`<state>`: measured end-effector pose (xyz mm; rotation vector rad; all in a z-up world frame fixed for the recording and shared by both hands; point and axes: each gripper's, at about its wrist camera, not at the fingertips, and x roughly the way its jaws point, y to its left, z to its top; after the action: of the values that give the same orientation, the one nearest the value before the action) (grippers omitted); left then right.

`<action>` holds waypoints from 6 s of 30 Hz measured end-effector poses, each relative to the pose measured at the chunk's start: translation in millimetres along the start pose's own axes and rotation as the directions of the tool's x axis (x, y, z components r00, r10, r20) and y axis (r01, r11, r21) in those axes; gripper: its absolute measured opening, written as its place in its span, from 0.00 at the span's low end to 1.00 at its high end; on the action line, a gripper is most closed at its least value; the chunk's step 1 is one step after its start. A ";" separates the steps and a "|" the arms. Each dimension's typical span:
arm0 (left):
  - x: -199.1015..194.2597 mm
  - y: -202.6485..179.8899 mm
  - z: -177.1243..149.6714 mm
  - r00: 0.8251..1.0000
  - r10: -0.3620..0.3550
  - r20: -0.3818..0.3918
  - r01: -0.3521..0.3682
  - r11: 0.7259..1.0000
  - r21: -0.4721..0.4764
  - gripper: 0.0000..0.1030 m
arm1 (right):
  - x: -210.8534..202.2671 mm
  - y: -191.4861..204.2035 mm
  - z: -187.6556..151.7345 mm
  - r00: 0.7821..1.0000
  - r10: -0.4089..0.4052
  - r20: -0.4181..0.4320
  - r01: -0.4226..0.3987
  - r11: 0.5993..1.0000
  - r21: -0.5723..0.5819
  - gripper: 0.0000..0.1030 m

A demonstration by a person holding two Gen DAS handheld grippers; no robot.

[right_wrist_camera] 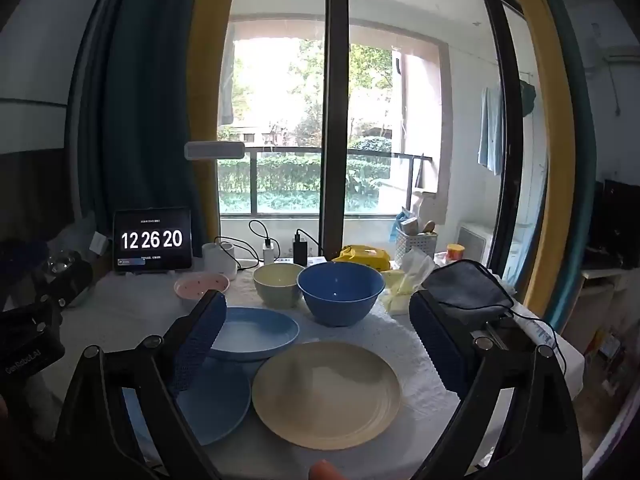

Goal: Organize plates and bowls

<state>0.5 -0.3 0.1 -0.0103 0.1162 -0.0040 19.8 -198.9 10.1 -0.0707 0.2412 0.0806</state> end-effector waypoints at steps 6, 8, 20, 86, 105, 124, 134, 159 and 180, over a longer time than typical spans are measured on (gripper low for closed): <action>-7.7 0.8 1.5 1.000 -0.002 0.023 0.002 1.000 -0.008 0.93 | 1.9 2.4 1.3 1.000 0.007 -0.003 -0.007 1.000 -0.002 0.93; -6.4 -0.1 2.3 1.000 -0.001 0.010 0.001 1.000 -0.008 0.93 | 3.3 2.8 2.3 1.000 0.008 -0.001 -0.008 1.000 0.005 0.93; -4.4 0.1 0.4 1.000 0.014 0.005 -0.014 1.000 -0.013 0.93 | 4.4 1.8 1.9 1.000 0.014 -0.002 -0.014 0.999 0.033 0.93; -7.2 5.7 -1.9 1.000 0.009 0.001 -0.009 1.000 -0.018 0.93 | 7.9 9.3 -0.7 0.999 0.036 -0.015 -0.035 0.998 0.052 0.93; 16.7 5.2 -9.4 0.999 0.004 -0.053 -0.006 0.999 -0.033 0.93 | 29.5 5.2 -7.9 0.998 0.045 -0.042 -0.042 0.997 0.065 0.93; 79.2 17.0 -31.2 0.980 -0.001 -0.198 -0.013 0.997 -0.070 0.93 | 87.4 -5.5 -23.2 0.991 0.064 -0.114 -0.054 0.994 0.094 0.93; 118.8 23.6 -49.2 0.952 -0.027 -0.305 -0.009 0.993 -0.116 0.93 | 124.7 -4.4 -33.8 0.969 0.116 -0.217 -0.088 0.987 0.134 0.84; 197.5 24.7 -73.4 0.852 -0.075 -0.518 0.013 0.992 -0.123 0.80 | 211.3 4.4 -55.7 0.891 0.214 -0.400 -0.129 0.965 0.229 0.66; 221.3 12.8 -95.9 0.768 -0.124 -0.628 0.035 0.988 -0.152 0.54 | 245.1 7.4 -75.4 0.834 0.230 -0.501 -0.105 0.959 0.264 0.39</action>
<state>209.2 10.6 -120.9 -0.1488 0.8056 -0.0868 238.7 -180.1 -122.5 0.1619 0.8121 0.2109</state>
